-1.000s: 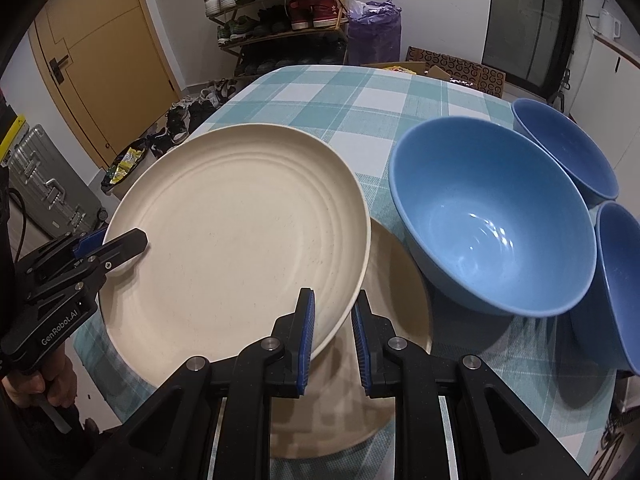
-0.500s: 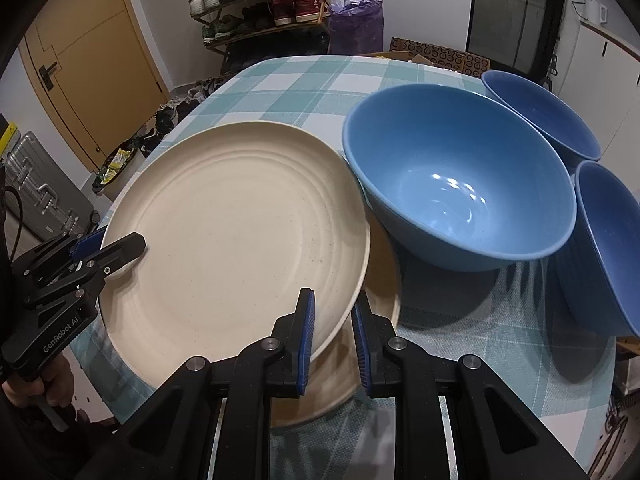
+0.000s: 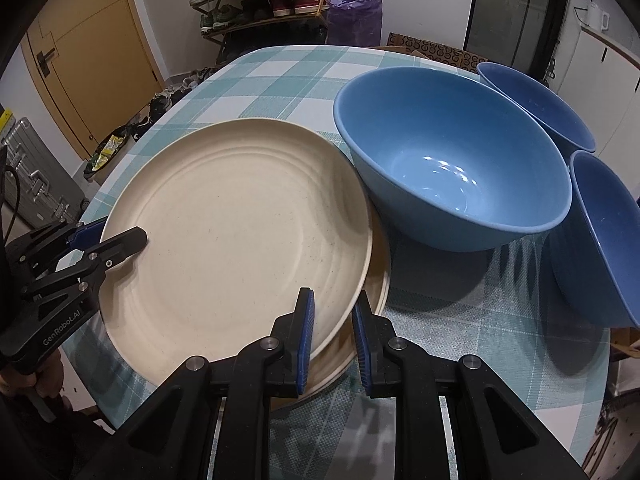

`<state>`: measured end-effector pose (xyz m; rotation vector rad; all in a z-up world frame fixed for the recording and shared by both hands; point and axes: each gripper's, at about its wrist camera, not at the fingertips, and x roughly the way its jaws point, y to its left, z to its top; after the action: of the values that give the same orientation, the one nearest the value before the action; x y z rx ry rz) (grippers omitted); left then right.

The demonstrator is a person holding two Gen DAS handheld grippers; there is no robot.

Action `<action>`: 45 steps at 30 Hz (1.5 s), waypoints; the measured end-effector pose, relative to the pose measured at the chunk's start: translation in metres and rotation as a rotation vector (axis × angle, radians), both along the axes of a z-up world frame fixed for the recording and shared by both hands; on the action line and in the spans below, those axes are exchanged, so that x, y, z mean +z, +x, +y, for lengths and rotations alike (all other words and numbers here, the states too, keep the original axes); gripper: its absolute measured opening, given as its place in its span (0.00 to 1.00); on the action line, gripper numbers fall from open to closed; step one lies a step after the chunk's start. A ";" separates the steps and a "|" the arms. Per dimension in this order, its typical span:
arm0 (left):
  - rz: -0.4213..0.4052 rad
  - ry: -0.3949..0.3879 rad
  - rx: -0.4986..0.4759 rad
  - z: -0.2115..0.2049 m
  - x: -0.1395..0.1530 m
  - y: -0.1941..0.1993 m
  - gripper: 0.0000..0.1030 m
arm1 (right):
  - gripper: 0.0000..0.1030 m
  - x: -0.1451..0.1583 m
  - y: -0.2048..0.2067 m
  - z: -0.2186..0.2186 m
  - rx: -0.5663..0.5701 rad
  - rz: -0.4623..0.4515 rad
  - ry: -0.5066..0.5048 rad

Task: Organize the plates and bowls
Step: 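Lower the held cream plate onto the other cream plate with both grippers, then open both grippers and release the stacked cream plate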

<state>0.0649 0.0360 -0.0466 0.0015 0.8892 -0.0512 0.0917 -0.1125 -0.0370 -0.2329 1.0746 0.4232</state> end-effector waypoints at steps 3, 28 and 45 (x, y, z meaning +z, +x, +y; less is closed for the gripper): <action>0.001 0.005 -0.003 -0.001 0.000 -0.001 0.24 | 0.19 -0.001 -0.001 0.000 -0.002 0.001 -0.011; 0.022 0.058 -0.039 -0.015 -0.013 0.003 0.35 | 0.25 -0.011 -0.008 0.001 0.010 -0.045 -0.099; 0.007 -0.013 -0.031 -0.005 -0.005 0.002 0.53 | 0.50 -0.013 -0.015 0.000 0.040 -0.031 -0.038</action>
<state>0.0671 0.0313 -0.0517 0.0030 0.8954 -0.0861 0.0762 -0.1121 -0.0505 -0.2939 1.0498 0.4345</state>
